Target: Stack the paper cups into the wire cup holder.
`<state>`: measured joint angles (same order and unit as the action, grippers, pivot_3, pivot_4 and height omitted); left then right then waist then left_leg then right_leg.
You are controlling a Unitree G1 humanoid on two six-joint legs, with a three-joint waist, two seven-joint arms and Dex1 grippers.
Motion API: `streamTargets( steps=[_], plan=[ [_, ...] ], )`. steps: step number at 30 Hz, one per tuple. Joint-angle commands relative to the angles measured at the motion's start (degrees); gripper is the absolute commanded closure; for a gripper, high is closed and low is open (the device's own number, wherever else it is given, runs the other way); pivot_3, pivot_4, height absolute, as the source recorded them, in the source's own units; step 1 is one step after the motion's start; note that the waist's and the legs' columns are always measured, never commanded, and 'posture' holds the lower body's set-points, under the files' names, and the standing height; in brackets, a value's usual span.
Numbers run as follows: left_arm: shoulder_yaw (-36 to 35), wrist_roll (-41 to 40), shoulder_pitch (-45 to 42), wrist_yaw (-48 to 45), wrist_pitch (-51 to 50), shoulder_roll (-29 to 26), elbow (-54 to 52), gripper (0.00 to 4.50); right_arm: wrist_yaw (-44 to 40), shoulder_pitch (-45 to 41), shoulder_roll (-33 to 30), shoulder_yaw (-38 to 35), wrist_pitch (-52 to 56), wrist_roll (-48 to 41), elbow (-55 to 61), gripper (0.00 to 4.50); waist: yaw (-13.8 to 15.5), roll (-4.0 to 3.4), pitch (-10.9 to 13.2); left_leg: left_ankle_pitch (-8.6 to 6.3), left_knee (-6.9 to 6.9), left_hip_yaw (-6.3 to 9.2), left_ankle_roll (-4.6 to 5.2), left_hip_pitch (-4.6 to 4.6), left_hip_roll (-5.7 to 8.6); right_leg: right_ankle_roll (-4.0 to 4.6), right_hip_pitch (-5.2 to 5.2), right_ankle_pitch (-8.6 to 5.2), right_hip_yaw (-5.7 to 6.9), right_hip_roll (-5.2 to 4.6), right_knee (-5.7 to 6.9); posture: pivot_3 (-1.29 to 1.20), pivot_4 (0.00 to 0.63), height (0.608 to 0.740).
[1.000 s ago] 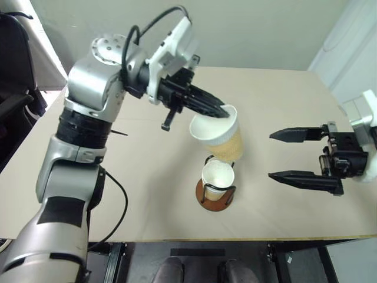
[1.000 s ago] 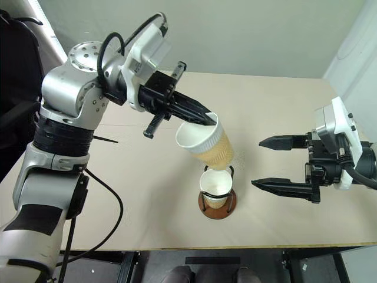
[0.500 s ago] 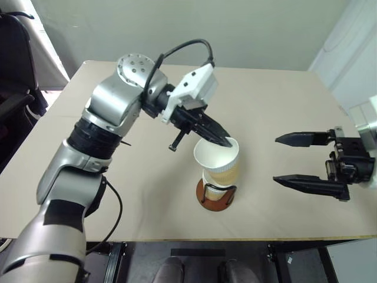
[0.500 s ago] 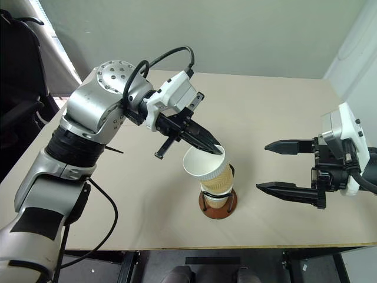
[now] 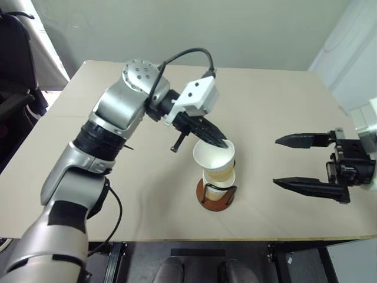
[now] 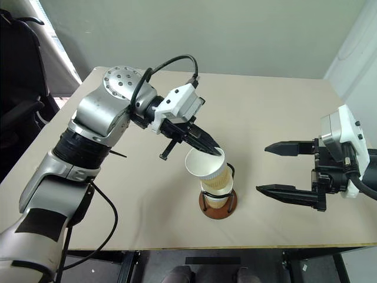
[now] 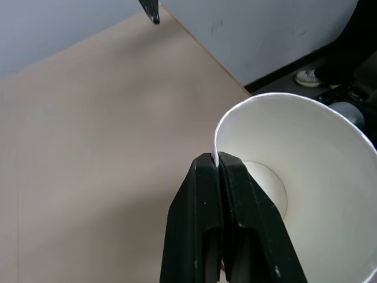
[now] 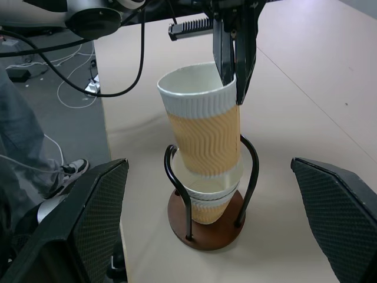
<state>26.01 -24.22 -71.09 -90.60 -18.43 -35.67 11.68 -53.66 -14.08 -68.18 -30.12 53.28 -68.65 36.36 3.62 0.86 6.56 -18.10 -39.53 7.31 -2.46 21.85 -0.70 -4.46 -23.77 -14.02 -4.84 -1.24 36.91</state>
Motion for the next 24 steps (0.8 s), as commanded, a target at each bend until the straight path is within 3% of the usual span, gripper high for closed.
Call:
streamTargets(
  steps=[1, 8, 11, 22, 24],
  plan=[
    [-0.58, 1.13, 0.31, -1.89, 1.08, 0.25, -1.77, 4.49, 0.77, -0.17, -0.68, -1.96, -0.18, -1.29, 0.73, 0.0, -0.02, 0.0, 0.0, 0.0, 0.0, 0.0, 0.0, 0.0, 0.0, 0.0, 0.0, 0.0, 0.0, 0.0, 0.0, 0.0, 0.15, 0.74],
    [1.71, 1.27, 1.55, -1.89, 0.24, -2.06, -4.55, 4.49, 1.29, -0.33, -0.9, -1.67, -0.25, -1.95, 0.79, 0.0, -0.01, 0.0, 0.0, 0.0, 0.0, 0.01, 0.0, 0.0, 0.0, 0.0, 0.0, 0.0, 0.0, 0.0, -0.01, 0.0, 0.15, 0.74],
    [2.68, 1.03, 1.72, -1.89, -0.09, -2.86, -4.93, 3.88, 1.26, -0.42, -0.96, -1.59, -0.27, -1.95, 0.66, 0.0, -0.02, -0.01, -0.01, 0.0, 0.0, 0.01, 0.0, 0.0, 0.0, 0.0, 0.0, 0.0, 0.0, 0.0, -0.01, 0.0, 0.15, 0.74],
    [0.43, 4.42, 2.5, -0.58, 2.6, -0.44, -3.19, 0.28, 1.0, -1.4, -1.25, -0.24, -0.64, -1.39, -0.11, 0.0, 0.03, -0.01, -0.01, -0.01, -0.01, 0.02, 0.01, 0.0, 0.0, 0.0, 0.02, 0.0, 0.0, -0.01, -0.01, 0.0, 0.15, 0.74],
    [-2.67, 4.2, 2.16, 2.81, 2.14, 1.09, -1.44, 0.28, 0.8, -1.6, -1.32, -0.05, -0.7, -1.19, -0.36, 0.0, 0.03, -0.01, -0.01, -0.02, -0.04, 0.02, 0.03, 0.01, 0.0, 0.0, 0.03, 0.0, 0.0, -0.01, -0.02, 0.0, 0.15, 0.74]
  ],
)
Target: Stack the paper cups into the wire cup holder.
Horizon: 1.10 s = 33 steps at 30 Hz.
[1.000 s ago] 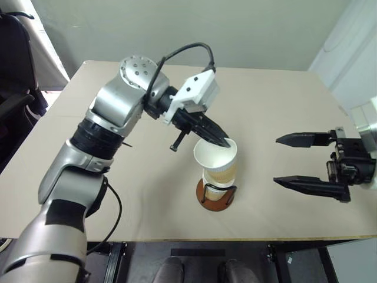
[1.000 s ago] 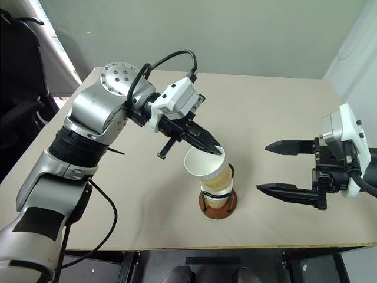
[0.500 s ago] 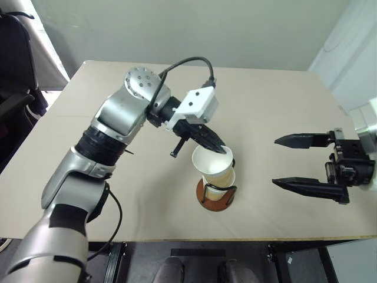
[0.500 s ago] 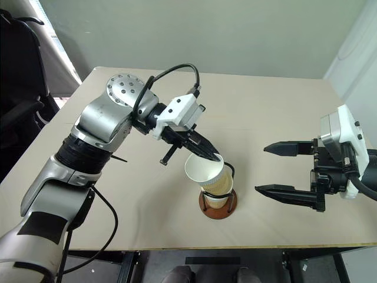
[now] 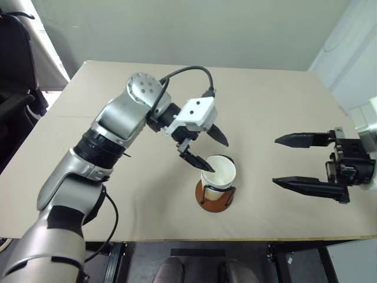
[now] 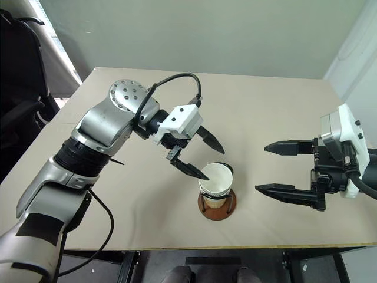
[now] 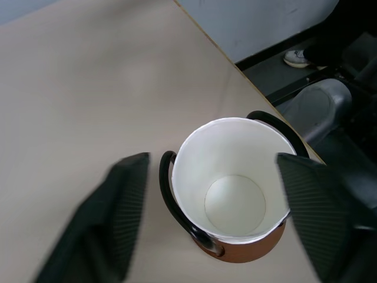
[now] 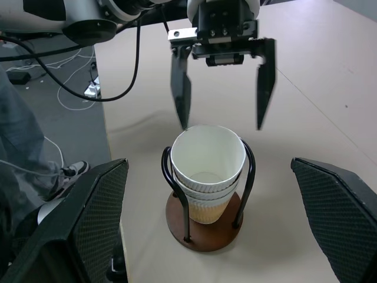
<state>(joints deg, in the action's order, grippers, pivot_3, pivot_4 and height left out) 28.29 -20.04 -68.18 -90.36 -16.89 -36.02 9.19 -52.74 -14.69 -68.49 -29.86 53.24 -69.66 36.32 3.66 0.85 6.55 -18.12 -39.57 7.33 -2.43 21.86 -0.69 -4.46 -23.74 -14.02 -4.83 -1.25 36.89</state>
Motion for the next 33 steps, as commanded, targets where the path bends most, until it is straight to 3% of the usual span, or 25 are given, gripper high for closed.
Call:
streamTargets(
  steps=[1, 5, 12, 15, 19, 27, 33],
  plan=[
    [-6.63, -0.63, -1.06, 4.04, -0.57, 2.12, 1.87, 0.28, -0.22, -1.05, -1.04, -0.26, -0.68, -0.08, -0.44, 0.0, -0.01, 0.0, 0.0, 0.0, 0.0, 0.0, 0.0, 0.0, 0.0, 0.0, 0.0, 0.0, 0.0, 0.0, 0.01, 0.0, 0.15, 0.74],
    [-13.93, -3.86, -0.37, 5.59, -6.67, -0.88, 2.43, 0.28, -1.21, -1.0, -1.25, 0.06, -0.84, 0.87, -1.88, 0.0, -0.35, -0.02, -0.01, 0.0, 0.02, -0.03, 0.0, -0.01, -0.02, 0.0, -0.01, 0.0, 0.0, 0.02, 0.02, 0.0, 0.15, 0.74],
    [-23.47, -1.41, 2.93, 14.35, -12.02, -8.98, 6.23, 0.28, -4.5, -0.42, -1.1, 1.53, -2.68, 6.2, -7.56, 0.0, -0.73, -0.09, -0.05, 0.0, 0.06, -0.01, 0.0, -0.05, -0.02, 0.0, -0.02, 0.0, -0.01, 0.03, 0.0, 0.0, 0.15, 0.74],
    [-26.95, 2.21, 7.01, 20.23, -11.0, -13.69, 10.82, 0.28, -6.36, 0.17, -1.19, 1.41, -3.46, 9.12, -11.21, 0.0, -0.74, -0.12, -0.06, 0.0, 0.06, 0.0, 0.0, -0.06, -0.02, 0.01, -0.03, 0.0, -0.01, 0.02, 0.0, 0.0, 0.15, 0.74],
    [-29.69, 3.27, 15.44, 21.42, -11.65, -18.9, 11.67, 0.28, -9.12, 2.06, -1.43, 0.92, -3.99, 12.21, -14.02, 0.0, -0.78, -0.12, -0.07, 0.01, 0.25, -0.02, -0.01, -0.12, -0.02, 0.03, -0.06, -0.01, -0.01, 0.03, -0.05, 0.0, 0.15, 0.74],
    [-36.18, 1.43, 26.69, 23.73, -11.53, -20.82, 13.85, 0.28, -12.48, 2.92, -0.56, 3.49, -6.31, 17.72, -18.52, 0.0, -0.34, -0.11, -0.06, 0.03, 0.3, -0.02, -0.05, -0.13, -0.01, 0.11, -0.08, -0.02, 0.0, 0.03, -0.02, 0.0, 0.15, 0.74],
    [-37.84, 1.39, 30.1, 24.65, -10.97, -20.41, 14.93, 0.28, -14.05, 2.93, -0.08, 4.46, -7.74, 20.01, -20.05, 0.0, -0.42, -0.11, -0.06, 0.05, 0.37, -0.07, -0.09, -0.26, -0.02, 0.18, -0.06, -0.04, -0.01, 0.03, 0.06, 0.0, 0.15, 0.74]
  ],
)
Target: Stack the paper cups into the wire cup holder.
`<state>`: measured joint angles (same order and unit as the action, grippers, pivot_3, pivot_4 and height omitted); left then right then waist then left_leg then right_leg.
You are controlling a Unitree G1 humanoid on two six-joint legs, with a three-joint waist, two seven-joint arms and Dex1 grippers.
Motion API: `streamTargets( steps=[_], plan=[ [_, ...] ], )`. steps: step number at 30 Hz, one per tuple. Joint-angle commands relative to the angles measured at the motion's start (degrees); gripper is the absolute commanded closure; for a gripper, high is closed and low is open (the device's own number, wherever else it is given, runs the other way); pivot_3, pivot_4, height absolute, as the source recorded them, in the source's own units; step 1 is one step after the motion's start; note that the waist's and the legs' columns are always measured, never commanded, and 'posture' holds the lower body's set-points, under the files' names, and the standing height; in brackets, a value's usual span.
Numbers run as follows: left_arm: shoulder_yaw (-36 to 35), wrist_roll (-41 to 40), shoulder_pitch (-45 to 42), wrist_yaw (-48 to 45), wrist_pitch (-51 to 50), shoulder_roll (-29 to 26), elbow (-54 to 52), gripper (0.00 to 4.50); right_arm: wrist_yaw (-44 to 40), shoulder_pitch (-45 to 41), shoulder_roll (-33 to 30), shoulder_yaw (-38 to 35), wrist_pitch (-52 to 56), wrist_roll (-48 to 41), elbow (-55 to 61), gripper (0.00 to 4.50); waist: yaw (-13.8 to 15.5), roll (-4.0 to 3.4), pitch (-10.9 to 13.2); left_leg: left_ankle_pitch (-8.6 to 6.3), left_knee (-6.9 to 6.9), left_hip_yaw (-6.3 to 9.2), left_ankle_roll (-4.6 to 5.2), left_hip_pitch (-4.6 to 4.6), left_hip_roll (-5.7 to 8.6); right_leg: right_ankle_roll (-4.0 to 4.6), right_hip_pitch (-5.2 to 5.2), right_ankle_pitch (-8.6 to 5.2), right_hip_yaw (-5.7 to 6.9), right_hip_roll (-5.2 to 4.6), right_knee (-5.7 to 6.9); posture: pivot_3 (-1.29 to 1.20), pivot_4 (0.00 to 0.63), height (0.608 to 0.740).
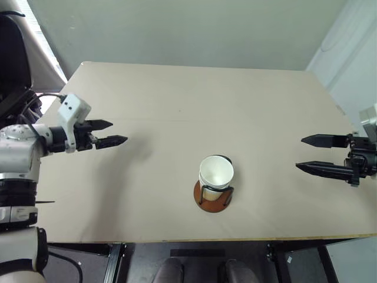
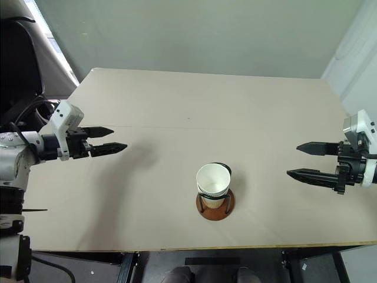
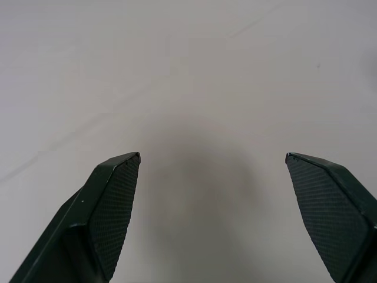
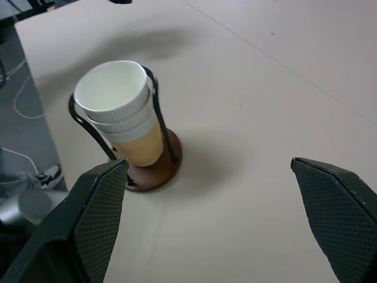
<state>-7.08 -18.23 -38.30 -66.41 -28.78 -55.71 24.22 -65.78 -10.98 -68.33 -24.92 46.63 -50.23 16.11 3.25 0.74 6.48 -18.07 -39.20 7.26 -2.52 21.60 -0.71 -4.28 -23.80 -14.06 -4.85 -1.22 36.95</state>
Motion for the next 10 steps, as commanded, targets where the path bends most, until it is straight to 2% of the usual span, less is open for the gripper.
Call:
streamTargets(
  steps=[1, 10],
  plan=[
    [-2.59, -0.65, 0.34, 0.83, 0.87, -0.54, -0.06, 0.28, -1.16, -0.88, -0.21, -0.41, -1.17, 0.78, 0.07, 0.0, -0.01, 0.0, 0.0, 0.0, 0.0, -0.01, 0.0, 0.0, 0.0, 0.0, 0.0, 0.0, 0.0, 0.0, 0.0, 0.0, 0.15, 0.74],
    [-3.94, -3.89, -1.83, 0.74, -1.52, 0.52, -0.83, 0.28, -1.75, -1.7, 0.04, -0.24, -1.1, 1.75, -0.22, 0.0, 0.01, 0.0, 0.0, 0.0, 0.0, -0.02, 0.0, 0.0, 0.01, 0.03, 0.01, 0.01, 0.01, 0.0, 0.0, 0.0, 0.15, 0.74]
  ],
)
